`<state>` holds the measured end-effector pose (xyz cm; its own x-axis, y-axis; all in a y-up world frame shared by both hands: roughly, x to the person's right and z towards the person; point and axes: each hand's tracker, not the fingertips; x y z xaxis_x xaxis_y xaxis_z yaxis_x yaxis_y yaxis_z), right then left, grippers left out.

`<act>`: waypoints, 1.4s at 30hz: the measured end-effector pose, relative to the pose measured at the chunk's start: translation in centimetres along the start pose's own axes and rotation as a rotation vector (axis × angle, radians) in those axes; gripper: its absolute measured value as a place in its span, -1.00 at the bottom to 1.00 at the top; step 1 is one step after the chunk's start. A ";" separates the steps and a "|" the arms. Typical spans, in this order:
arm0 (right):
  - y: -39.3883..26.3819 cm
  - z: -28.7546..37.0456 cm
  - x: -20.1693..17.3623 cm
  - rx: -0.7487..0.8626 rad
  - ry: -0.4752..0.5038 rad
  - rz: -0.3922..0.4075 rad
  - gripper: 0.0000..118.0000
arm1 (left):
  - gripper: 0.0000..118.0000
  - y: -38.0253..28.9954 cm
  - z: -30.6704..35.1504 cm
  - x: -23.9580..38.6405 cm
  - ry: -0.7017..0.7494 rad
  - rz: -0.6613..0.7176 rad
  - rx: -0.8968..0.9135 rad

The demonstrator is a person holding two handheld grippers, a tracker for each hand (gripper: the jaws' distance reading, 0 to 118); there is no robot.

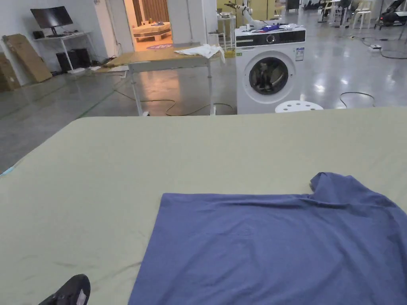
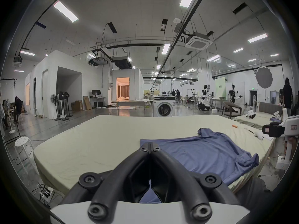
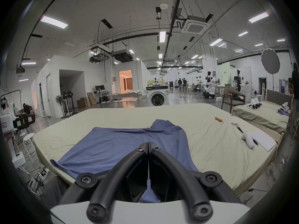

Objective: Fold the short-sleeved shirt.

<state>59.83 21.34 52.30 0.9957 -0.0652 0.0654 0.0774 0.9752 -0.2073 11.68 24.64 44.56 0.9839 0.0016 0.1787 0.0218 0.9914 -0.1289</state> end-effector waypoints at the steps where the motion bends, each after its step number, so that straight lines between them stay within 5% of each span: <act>1: 0.0 -0.1 0.0 -0.010 0.002 -0.005 -1.00 | -1.00 -0.5 -0.2 -0.5 0.017 0.012 -0.023; 4: -0.4 -0.1 0.0 -0.029 0.007 -0.018 -1.00 | -0.71 -3.1 -1.6 -2.6 0.066 0.038 -0.157; 6: -0.9 -0.2 0.2 -0.055 0.019 -0.031 -1.00 | 0.11 -5.5 -2.4 -3.9 0.068 0.070 -0.240; 8: -1.6 -0.4 0.5 -0.093 0.034 -0.041 -1.00 | 0.37 -8.2 -3.2 -5.4 0.034 0.130 -0.338; 12: -2.5 -0.5 1.0 -0.134 0.017 -0.047 -1.00 | 0.34 -12.1 -4.8 -6.8 -0.055 0.234 -0.425; 16: -2.9 -0.1 1.7 -0.142 -0.015 -0.066 -1.00 | 0.17 -14.3 -6.7 -6.5 -0.061 0.193 -0.494; 20: -3.3 0.3 2.6 -0.148 -0.053 -0.091 -1.00 | -0.25 -15.3 -8.5 -6.2 -0.083 0.199 -0.525; 23: -3.8 0.8 3.2 -0.159 -0.083 -0.102 -1.00 | -0.82 -15.9 -9.4 -5.7 -0.108 0.192 -0.564; 28: -4.7 1.5 4.5 -0.184 -0.131 -0.129 -1.00 | -0.89 -15.4 -9.9 -4.8 -0.099 0.140 -0.603; 30: -5.0 1.3 4.9 -0.189 -0.138 -0.137 -0.72 | -0.89 -15.2 -10.4 -4.6 -0.097 0.114 -0.630; 32: -6.2 1.1 5.6 -0.223 -0.143 -0.123 0.28 | -0.89 -15.1 -10.6 -4.2 -0.091 0.092 -0.646; 42: -9.7 -1.5 5.9 -0.335 -0.065 -0.121 0.25 | -0.89 -15.3 -10.4 -4.1 -0.061 0.116 -0.654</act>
<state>65.08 11.20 53.26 0.9739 -0.1521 0.1684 0.2175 0.8373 -0.5016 9.20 8.13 35.65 0.9749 0.1302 0.1805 0.0383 0.7007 -0.7124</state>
